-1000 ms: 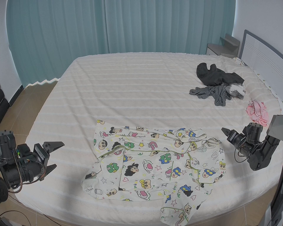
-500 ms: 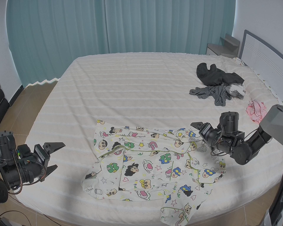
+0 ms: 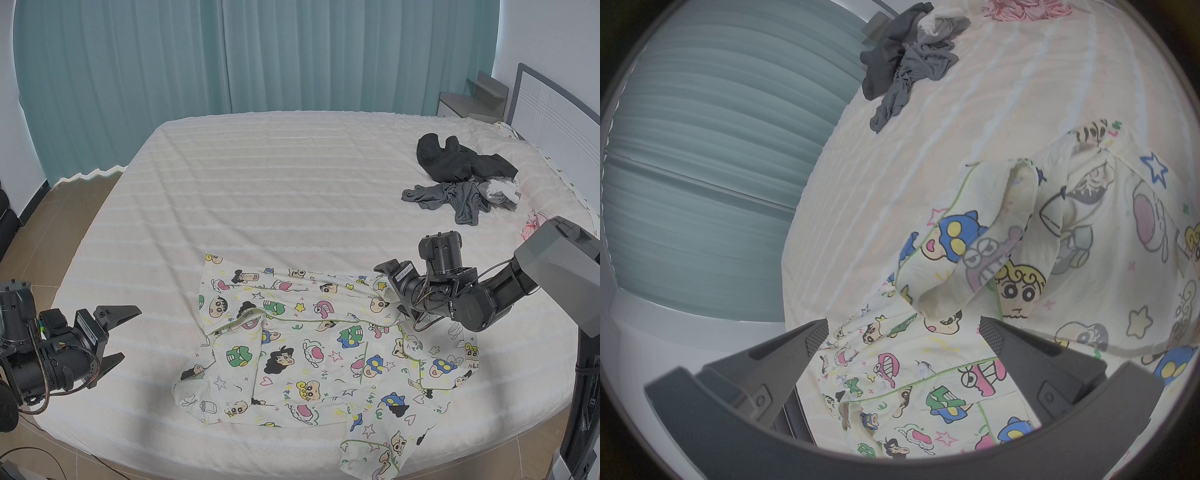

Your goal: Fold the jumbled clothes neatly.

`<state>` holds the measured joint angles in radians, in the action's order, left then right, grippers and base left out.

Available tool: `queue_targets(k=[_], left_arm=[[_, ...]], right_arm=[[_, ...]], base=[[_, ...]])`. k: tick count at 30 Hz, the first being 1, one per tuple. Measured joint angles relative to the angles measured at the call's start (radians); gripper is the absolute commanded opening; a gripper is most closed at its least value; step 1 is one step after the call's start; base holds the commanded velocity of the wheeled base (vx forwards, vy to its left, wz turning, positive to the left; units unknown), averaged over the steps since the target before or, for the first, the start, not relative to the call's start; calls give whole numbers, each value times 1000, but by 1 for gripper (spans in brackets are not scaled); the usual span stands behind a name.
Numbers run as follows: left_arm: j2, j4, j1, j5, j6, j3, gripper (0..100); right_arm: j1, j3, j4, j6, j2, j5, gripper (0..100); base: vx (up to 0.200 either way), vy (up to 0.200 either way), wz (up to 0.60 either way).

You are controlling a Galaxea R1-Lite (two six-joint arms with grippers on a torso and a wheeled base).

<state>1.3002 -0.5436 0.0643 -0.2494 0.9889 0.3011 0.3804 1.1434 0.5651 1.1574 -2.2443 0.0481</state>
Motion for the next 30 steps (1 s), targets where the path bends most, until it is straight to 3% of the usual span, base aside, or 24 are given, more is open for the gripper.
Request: queue_targets(k=[13,30], left_arm=[[7,0,0,0,0,0,100],[28,-16,-4,2,0,2,100]], right_arm=[[-31,93,0,-4,-87,33,100],[-84,493,-1,-93,-204,122,100]], base=[[0,0,0],[0,0,0]])
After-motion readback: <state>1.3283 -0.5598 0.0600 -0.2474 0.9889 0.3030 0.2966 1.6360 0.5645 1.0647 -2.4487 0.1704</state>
